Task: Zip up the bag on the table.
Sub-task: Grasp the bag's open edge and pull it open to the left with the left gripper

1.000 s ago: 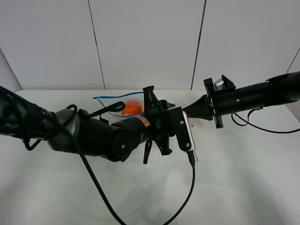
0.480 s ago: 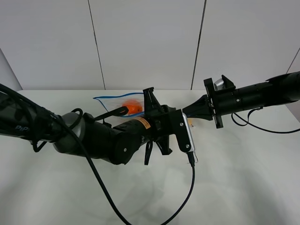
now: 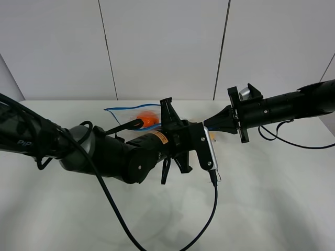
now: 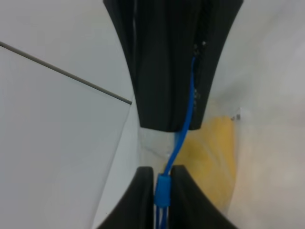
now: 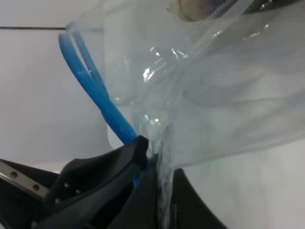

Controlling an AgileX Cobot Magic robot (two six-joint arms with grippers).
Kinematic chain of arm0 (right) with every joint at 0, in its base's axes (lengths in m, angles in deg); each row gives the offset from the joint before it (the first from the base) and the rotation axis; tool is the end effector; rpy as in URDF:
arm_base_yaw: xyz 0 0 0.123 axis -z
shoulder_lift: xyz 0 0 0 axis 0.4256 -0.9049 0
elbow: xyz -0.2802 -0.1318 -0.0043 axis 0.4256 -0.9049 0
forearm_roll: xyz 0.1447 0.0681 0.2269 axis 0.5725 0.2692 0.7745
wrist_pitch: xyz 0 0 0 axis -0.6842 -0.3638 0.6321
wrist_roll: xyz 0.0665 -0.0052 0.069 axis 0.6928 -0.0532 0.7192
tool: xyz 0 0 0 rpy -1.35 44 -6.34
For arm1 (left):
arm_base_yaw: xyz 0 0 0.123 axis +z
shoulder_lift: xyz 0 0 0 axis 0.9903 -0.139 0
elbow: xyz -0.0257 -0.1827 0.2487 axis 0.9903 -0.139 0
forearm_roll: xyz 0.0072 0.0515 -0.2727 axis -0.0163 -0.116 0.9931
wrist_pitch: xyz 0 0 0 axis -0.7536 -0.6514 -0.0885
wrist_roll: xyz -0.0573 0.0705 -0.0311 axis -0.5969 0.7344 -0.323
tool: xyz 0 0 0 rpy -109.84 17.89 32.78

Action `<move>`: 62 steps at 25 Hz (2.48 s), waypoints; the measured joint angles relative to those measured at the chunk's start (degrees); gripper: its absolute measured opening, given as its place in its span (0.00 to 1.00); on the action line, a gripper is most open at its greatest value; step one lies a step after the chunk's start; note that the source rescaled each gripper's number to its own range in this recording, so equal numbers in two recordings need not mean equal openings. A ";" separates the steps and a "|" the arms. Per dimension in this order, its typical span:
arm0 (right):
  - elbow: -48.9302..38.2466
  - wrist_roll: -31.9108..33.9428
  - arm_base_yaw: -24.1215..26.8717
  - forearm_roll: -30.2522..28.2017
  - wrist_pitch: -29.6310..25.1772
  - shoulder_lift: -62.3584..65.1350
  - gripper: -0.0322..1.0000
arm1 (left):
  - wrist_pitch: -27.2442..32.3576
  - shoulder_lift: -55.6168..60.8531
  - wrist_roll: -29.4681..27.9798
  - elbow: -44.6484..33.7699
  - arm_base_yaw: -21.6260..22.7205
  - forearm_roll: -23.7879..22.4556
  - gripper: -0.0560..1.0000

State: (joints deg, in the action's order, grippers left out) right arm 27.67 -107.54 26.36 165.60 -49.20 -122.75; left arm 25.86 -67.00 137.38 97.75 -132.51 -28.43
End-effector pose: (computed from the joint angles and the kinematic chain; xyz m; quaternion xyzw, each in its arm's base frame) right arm 0.3884 0.0799 0.1691 0.0400 0.8324 0.5501 0.0538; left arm 0.2917 -0.3191 0.1602 0.5817 0.5253 0.1192 0.6095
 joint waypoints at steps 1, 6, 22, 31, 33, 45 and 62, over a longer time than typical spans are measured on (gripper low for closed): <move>0.00 0.00 0.00 0.00 0.00 0.00 0.03 | 0.00 0.00 0.06 0.00 0.00 0.00 0.05; 0.00 0.00 0.00 0.08 0.00 0.00 0.03 | 0.00 0.00 1.17 0.00 0.00 -0.01 0.05; 0.24 0.20 0.00 2.27 0.83 0.00 0.03 | -1.26 0.54 15.96 0.00 3.17 3.89 0.05; 0.39 0.20 -0.22 2.52 -0.29 0.00 0.03 | -1.16 5.63 16.54 -4.41 7.45 2.96 0.05; 0.39 0.20 -0.22 2.52 -0.49 0.00 0.03 | -1.16 6.17 16.54 -5.17 8.21 2.79 0.05; 0.39 0.20 -0.22 1.98 -0.23 0.00 0.03 | -4.75 6.43 16.54 -10.04 13.26 2.51 0.05; 0.39 0.31 -0.22 1.82 -0.11 0.00 0.03 | -5.93 6.50 16.54 -11.74 23.45 2.52 0.05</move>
State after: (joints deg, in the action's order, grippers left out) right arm 28.06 -107.23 26.14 167.42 -49.31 -122.75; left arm 19.94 -60.51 153.92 86.00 -109.07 -25.91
